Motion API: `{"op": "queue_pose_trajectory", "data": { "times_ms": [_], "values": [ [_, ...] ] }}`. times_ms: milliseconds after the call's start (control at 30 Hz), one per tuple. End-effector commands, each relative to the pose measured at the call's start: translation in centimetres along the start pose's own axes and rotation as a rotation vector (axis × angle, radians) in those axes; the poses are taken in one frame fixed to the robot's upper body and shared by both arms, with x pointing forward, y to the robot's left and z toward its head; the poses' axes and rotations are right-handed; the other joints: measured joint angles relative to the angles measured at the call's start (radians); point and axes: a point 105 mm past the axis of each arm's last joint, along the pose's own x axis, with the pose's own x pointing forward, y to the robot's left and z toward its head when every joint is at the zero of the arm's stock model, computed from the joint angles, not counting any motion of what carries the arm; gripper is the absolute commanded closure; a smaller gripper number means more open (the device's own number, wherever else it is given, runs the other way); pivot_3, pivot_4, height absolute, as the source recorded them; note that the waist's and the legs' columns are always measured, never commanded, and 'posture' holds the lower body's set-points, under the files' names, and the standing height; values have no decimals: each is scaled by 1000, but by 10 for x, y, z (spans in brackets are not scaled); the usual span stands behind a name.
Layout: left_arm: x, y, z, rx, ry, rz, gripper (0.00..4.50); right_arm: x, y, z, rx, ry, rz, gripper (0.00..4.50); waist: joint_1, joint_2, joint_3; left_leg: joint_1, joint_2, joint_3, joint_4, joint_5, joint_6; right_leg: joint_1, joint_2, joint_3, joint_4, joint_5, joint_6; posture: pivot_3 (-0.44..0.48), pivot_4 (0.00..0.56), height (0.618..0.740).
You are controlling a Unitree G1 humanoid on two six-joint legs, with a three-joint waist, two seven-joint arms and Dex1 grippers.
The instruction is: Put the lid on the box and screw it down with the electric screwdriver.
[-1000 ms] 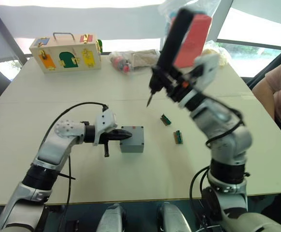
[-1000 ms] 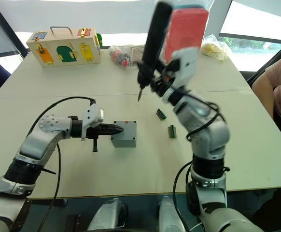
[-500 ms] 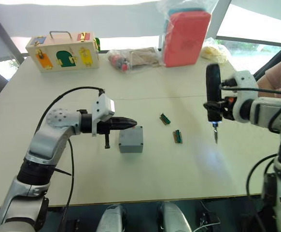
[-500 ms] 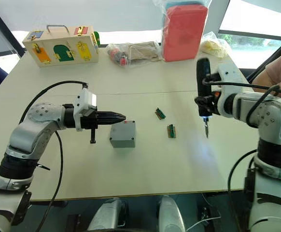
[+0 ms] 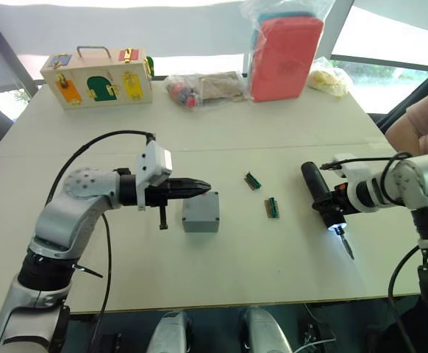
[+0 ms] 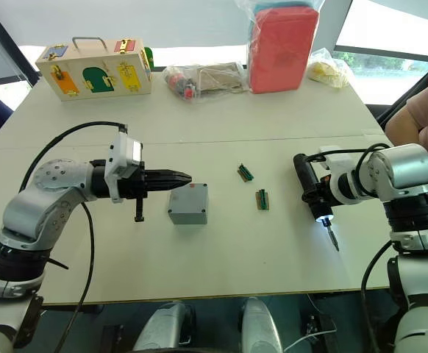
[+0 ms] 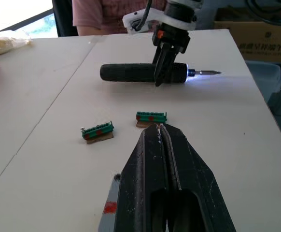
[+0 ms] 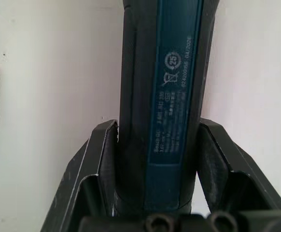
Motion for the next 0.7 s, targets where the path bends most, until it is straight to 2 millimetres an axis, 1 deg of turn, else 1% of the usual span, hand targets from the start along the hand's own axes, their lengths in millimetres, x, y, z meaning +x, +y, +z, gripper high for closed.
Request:
{"op": "queue_pose_trajectory", "data": {
  "times_ms": [33, 67, 133, 167, 200, 233, 333, 367, 400, 433, 533, 567, 633, 700],
  "values": [
    [-4, -1, 12, 36, -22, 14, 4500, -6, -4, 13, -26, -52, -16, 1573, 0, 0, 0, 0, 0, 0, 0, 0, 0, 0, 0, 0, 0, 0, 1, 0, 150, 730],
    [-4, -1, 12, 34, -21, 15, 4500, -6, -4, 14, -30, -52, -17, 1270, 0, 0, 0, 0, 0, 0, 1, 0, 0, 0, 0, 0, 0, 1, 1, 0, 150, 730],
    [-7, 1, 9, 24, -2, 30, 4500, -13, -5, 21, -71, -89, -28, 478, 0, 0, 0, 0, 0, 0, 1, 0, 0, 1, 0, 0, 0, 1, 1, 0, 150, 730],
    [-9, 2, 7, 19, 9, 42, 4500, -21, -5, 28, -96, -127, -35, 195, 0, 0, 0, 0, 0, 0, 1, 0, 0, 1, 0, 0, 0, 1, 1, 0, 150, 730],
    [-11, 3, 5, 17, 19, 53, 4500, -28, -4, 35, -122, -160, -41, 36, 0, 0, 0, 0, 0, 0, 1, 0, 0, 1, 0, 0, 0, 1, 1, 0, 150, 730],
    [-14, 5, 4, 15, 27, 69, 4500, -37, -1, 44, -168, -210, -44, 36, 0, 1, 1, 0, 0, 0, 1, 0, 0, 1, 0, 0, 0, 1, 1, 0, 150, 730],
    [-27, 12, -4, 4, 63, 127, 4500, -68, 27, 66, -324, -359, 25, 36, -3, 2, 2, 0, 0, 0, 1, 0, 0, 0, 0, 0, 0, 1, 1, 0, 150, 730],
    [-30, 14, -10, 7, 90, 144, 4500, -75, 38, 70, -346, -398, 69, 36, -4, 2, 2, 0, 0, 0, 1, 0, 0, 0, 0, 0, 0, 1, 1, 0, 150, 730],
    [-31, 14, -14, 10, 108, 153, 4500, -80, 44, 72, -357, -420, 97, 36, -5, 2, 2, 0, 1, 0, 1, 0, 0, 0, 1, 0, 0, 1, 1, 0, 150, 730],
    [-32, 15, -17, 10, 120, 161, 4500, -81, 49, 72, -370, -433, 118, 36, -3, 2, 2, 1, 1, 0, 0, 0, 0, 0, 1, 0, 0, 1, 1, 0, 150, 730],
    [-43, 22, -33, -16, 170, 222, 4500, -82, 88, 72, -454, -566, 267, 36, 2, -2, 1, 1, 1, -1, 0, 0, 0, 1, 2, -1, 0, 1, 1, 0, 150, 730],
    [-46, 24, -36, -33, 176, 236, 4500, -80, 102, 67, -479, -581, 327, 36, 1, -2, 1, 1, 1, -1, 0, 0, 0, 1, 1, -1, 0, 1, 1, 0, 150, 730],
    [-52, 28, -46, -36, 209, 248, 4500, -71, 123, 61, -521, -616, 385, 444, 1, -2, 2, 1, 1, -1, 1, 0, 0, 1, 0, -1, 0, 1, 1, 0, 150, 730],
    [-55, 28, -54, -43, 230, 239, 4500, -58, 139, 50, -561, -629, 422, 1042, 3, -2, 2, 0, 1, -1, 1, 0, -1, 1, 0, -1, 1, 2, 2, 0, 150, 730]
  ]
}}
